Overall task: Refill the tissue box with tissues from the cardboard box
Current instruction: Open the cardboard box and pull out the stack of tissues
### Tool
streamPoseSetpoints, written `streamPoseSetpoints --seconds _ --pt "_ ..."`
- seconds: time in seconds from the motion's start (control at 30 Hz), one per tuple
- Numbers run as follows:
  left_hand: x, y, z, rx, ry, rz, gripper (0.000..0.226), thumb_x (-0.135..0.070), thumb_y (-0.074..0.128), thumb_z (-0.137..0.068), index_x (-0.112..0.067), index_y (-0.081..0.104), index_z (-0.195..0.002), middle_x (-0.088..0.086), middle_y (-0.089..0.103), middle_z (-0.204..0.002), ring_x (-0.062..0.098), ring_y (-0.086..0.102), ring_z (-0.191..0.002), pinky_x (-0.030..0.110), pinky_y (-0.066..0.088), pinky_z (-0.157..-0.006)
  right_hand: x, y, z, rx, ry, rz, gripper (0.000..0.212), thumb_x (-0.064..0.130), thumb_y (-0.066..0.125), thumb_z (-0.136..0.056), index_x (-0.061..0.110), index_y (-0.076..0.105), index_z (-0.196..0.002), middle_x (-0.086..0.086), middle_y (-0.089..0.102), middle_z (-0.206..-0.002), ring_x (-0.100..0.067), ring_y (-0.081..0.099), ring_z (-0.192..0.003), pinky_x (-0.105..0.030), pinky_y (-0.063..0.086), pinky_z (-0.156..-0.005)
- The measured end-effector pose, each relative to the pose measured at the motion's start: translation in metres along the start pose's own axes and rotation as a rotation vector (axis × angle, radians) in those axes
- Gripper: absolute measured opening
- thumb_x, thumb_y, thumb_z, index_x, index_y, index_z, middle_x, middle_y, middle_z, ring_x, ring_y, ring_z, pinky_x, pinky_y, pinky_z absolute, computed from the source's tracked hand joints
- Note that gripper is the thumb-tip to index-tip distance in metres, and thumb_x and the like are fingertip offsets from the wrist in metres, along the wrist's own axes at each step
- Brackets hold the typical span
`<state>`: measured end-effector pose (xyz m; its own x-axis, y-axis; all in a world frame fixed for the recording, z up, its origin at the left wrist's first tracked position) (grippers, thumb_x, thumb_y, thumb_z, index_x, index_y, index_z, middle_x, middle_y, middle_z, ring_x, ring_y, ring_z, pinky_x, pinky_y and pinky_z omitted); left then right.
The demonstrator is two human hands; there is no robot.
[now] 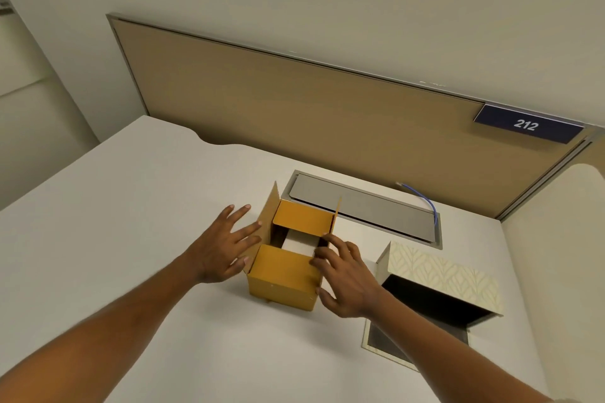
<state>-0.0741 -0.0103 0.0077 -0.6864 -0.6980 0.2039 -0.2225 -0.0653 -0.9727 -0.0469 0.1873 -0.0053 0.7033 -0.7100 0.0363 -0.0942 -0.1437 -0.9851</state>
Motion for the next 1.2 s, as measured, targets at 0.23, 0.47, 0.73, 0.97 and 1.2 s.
streamPoseSetpoints --seconds 0.23,0.47,0.73,0.97,1.2 --pt "0.031 0.023 0.029 0.131 -0.135 0.032 0.064 -0.057 0.033 -0.092 -0.012 0.057 -0.13 0.013 0.058 -0.134 0.042 0.031 -0.138 0.06 0.025 -0.111 -0.022 0.011 0.05 0.082 0.159 -0.014 0.061 0.06 0.044 -0.088 0.015 0.052 -0.129 -0.008 0.052 -0.135 -0.031 0.023 -0.141 -0.049 0.037 -0.101" --pt "0.021 0.05 0.033 0.233 -0.239 0.047 0.073 -0.061 0.022 -0.094 -0.007 0.053 -0.133 0.013 0.061 -0.13 0.041 0.036 -0.135 0.058 0.03 -0.11 -0.016 0.033 0.07 0.203 0.191 0.015 0.071 0.069 0.033 -0.091 0.014 0.05 -0.133 -0.008 0.05 -0.141 -0.033 0.032 -0.139 -0.05 0.04 -0.101" --pt "0.014 0.025 -0.006 0.162 -0.281 -0.025 0.076 -0.066 0.022 -0.091 -0.01 0.059 -0.128 0.022 0.059 -0.128 0.048 0.034 -0.134 0.063 0.027 -0.109 -0.017 -0.035 0.01 -0.109 0.16 0.066 0.057 0.06 0.047 -0.087 0.014 0.053 -0.121 -0.009 0.057 -0.125 -0.034 0.036 -0.13 -0.049 0.042 -0.092" --pt "-0.015 0.026 -0.037 0.197 -0.208 0.013 0.082 -0.072 0.011 -0.089 -0.017 0.057 -0.13 0.017 0.041 -0.148 0.043 0.013 -0.144 0.057 0.001 -0.117 -0.055 0.001 -0.078 0.202 0.332 0.205 0.065 0.058 0.056 -0.086 0.01 0.049 -0.13 -0.014 0.056 -0.131 -0.037 0.027 -0.136 -0.049 0.029 -0.1" --pt "-0.024 0.02 -0.043 0.178 -0.264 0.079 0.091 -0.07 0.001 -0.088 -0.011 0.066 -0.112 0.012 0.041 -0.149 0.034 -0.001 -0.147 0.045 -0.015 -0.116 -0.091 0.043 -0.091 0.367 0.39 0.235 0.066 0.041 0.063 -0.085 0.004 0.038 -0.134 -0.019 0.055 -0.131 -0.04 0.028 -0.134 -0.048 0.027 -0.103"
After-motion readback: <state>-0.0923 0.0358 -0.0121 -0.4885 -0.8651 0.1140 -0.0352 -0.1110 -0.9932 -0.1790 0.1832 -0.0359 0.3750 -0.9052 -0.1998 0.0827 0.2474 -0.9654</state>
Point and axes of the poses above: each hand's wrist, its own z-axis away from the middle knuckle, its own y-axis out of the palm, x = y × z, the point moved 9 cm from there along -z, towards the middle knuckle
